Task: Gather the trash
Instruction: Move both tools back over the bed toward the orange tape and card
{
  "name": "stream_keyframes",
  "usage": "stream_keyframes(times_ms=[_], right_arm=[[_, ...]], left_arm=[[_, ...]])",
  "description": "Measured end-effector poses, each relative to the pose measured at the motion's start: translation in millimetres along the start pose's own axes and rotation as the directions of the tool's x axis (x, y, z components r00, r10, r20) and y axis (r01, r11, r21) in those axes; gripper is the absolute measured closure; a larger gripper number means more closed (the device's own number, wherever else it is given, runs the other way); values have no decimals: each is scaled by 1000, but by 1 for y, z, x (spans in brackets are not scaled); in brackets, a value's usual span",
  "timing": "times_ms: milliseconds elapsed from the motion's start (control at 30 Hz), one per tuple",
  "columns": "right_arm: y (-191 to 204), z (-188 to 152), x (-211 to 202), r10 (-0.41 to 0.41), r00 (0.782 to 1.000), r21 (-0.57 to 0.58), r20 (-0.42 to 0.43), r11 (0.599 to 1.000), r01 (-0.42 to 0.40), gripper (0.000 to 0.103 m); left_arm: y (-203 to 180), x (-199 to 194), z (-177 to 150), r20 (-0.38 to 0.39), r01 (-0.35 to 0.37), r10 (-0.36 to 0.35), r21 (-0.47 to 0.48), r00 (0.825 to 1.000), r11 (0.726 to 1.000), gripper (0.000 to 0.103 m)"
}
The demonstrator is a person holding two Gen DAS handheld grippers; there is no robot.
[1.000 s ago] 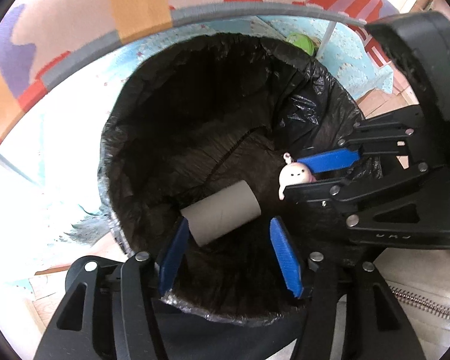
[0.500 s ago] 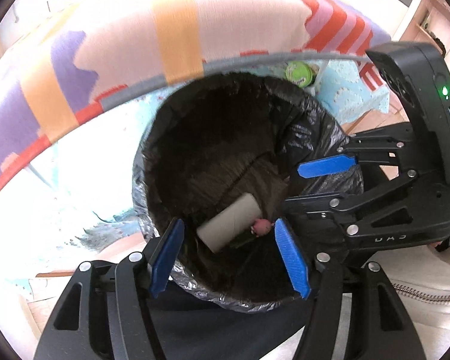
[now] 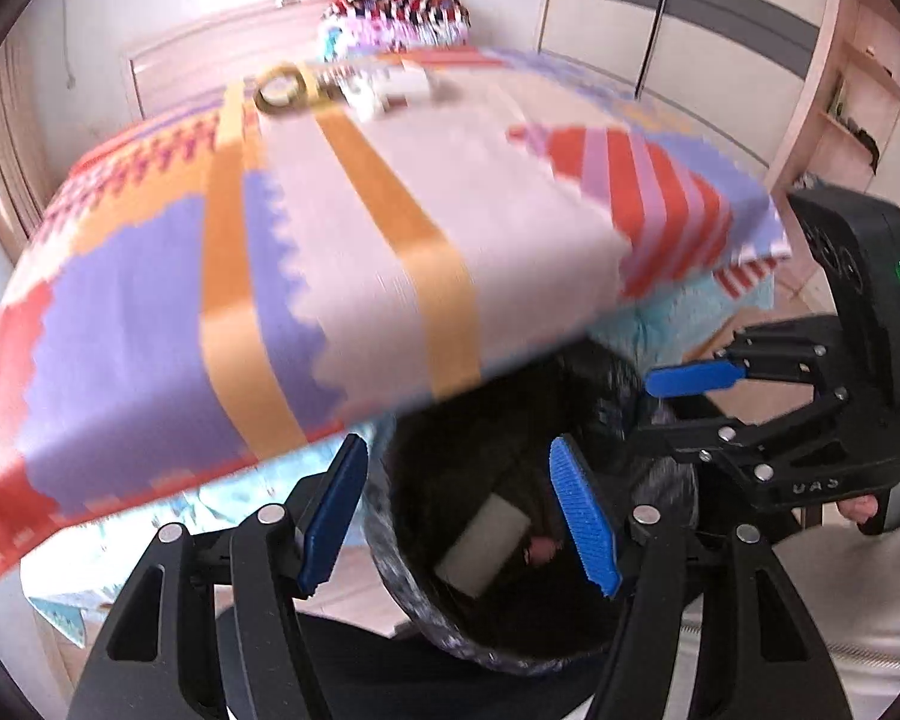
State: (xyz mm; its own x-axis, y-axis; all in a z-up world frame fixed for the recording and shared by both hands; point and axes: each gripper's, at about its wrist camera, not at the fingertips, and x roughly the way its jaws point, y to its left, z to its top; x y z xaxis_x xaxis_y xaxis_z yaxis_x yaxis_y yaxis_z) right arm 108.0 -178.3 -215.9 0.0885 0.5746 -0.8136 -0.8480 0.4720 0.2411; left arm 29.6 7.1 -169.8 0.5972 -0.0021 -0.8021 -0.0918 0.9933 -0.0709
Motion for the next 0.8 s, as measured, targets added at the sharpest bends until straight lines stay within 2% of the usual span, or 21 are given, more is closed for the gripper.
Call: stream_keyframes(times_ms=[133,367,800], right_arm=[[-1,15,-20,-3,998,-8,65,1000,4,58],[-7,42,-42,-17,988,-10,156,1000,19,58],[-38,104,-56,-60,963,34,263,998,53,58]], left_arm=[[10,-15,23,58,-6,6,1,998,1000,42],[20,-14,56,124,-23,25,-14,992,1000,42],[48,-13,112,182,-39,49,-56,982,998,42]])
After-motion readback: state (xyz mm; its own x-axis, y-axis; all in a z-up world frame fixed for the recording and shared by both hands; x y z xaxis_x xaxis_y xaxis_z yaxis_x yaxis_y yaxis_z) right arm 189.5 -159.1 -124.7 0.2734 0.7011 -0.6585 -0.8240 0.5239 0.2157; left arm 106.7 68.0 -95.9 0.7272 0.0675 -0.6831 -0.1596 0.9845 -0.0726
